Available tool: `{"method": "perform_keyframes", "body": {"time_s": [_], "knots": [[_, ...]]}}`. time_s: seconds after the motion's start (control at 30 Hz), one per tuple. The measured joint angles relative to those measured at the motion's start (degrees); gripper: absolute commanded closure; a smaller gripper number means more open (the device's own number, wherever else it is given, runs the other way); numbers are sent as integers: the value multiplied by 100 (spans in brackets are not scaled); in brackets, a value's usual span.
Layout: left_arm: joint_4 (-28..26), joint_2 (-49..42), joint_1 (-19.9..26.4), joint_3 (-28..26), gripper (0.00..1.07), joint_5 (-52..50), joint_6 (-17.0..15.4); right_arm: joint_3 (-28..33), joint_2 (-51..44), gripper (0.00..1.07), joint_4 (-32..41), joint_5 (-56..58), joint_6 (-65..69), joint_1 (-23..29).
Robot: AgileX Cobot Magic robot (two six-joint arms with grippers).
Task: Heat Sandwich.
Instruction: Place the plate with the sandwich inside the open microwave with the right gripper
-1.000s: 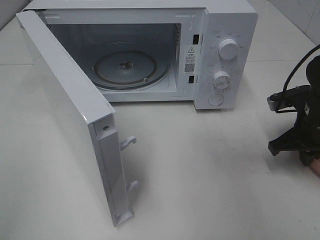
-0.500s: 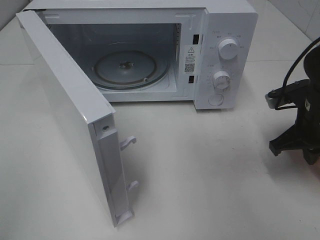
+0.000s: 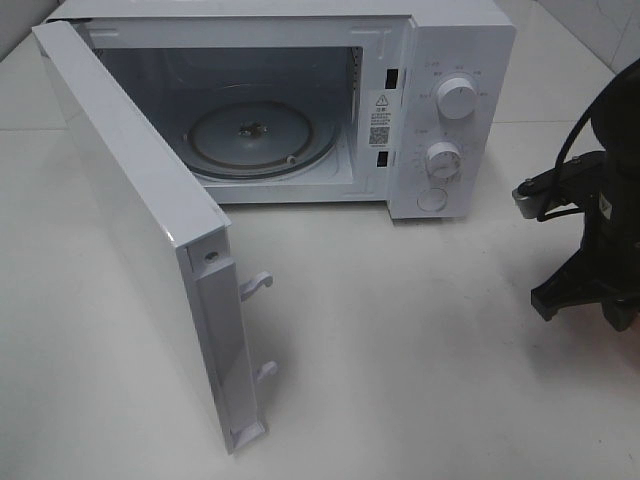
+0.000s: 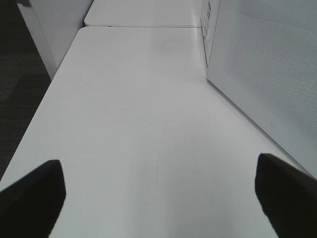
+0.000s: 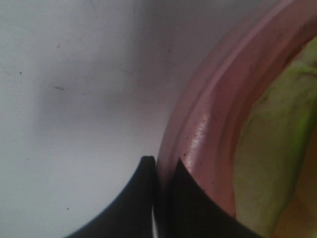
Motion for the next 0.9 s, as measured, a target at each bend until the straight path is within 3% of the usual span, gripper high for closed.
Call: {"method": "perform_keyframes", "body": {"time_s": [0.43,0.9], "knots": [[0,0,0,0,9,0,0,201,-573,107,6,298,29,458],[0,0,0,0,9,0,0,218,-1329,107,46,642,115,1358]]}}
